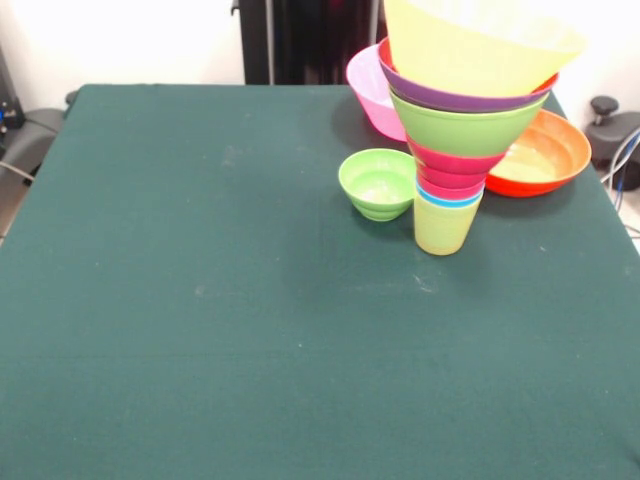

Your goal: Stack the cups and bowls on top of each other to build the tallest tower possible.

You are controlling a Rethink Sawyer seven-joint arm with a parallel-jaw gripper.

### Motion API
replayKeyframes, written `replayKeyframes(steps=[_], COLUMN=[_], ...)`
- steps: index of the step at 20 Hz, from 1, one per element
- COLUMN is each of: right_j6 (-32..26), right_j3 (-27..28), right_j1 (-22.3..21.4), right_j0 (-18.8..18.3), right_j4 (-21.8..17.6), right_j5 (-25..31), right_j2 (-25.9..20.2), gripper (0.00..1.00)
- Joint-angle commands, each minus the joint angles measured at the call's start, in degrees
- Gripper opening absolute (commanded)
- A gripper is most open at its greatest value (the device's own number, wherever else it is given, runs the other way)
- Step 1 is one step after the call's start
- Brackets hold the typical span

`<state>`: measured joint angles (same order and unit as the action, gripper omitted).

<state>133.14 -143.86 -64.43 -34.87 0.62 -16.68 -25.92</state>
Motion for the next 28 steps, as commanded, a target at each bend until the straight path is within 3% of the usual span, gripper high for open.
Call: replayKeyframes(steps=[1,12,28], right_j6=[8.3,7.2,7.9], right_j3=[1.1,1.6,2.4], right_j1=[2.0,2.8,3.9], right_j0=[0.2,-2.0,1.6], right_j4=[0.0,-1.4,1.0], right_j5=[3.8,4.0,2.6], right_j2=[0.8,-0.2,2.3], gripper=[0.0,0.0,0.0])
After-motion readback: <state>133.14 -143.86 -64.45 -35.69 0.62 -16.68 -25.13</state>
